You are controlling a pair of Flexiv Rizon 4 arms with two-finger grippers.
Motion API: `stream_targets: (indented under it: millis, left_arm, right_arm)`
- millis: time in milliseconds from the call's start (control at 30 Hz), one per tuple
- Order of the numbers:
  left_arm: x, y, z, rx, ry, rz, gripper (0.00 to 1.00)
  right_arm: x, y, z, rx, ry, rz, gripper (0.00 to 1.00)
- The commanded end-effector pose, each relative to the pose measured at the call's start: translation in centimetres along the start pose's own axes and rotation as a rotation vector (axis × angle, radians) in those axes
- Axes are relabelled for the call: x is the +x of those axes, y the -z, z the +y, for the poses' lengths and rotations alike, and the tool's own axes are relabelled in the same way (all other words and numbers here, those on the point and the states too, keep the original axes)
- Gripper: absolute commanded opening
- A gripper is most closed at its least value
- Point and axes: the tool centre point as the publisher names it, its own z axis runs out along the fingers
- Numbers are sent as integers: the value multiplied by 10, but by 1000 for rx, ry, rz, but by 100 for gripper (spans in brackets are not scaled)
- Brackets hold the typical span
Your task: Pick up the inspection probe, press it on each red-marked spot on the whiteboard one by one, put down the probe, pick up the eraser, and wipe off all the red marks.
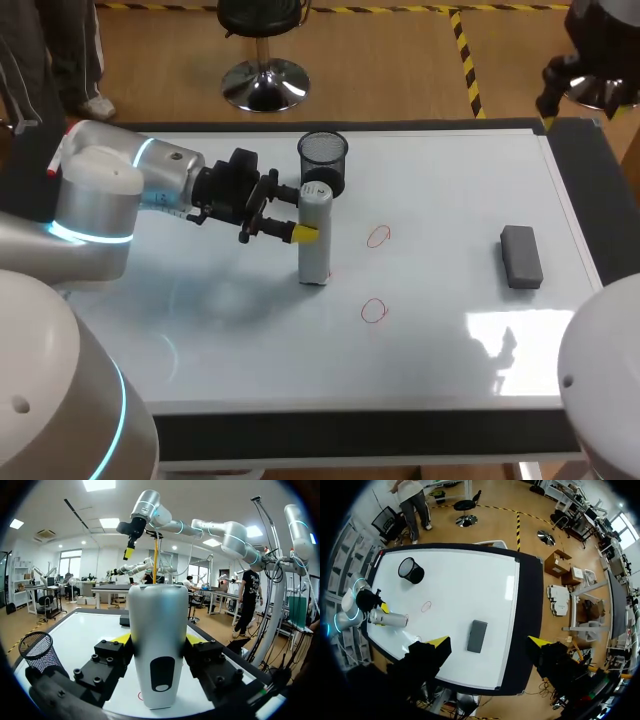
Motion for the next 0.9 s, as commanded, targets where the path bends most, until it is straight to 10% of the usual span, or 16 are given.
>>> stream_targets:
  millis: [33,900]
  left_arm:
    - [-1,-2,10,0,1,2,0]
    - [-1,-2,10,0,1,2,0]
  right_arm:
    - [3,-2,-9,3,-21,18,100]
    - [28,-12,-51,38,-74,42,100]
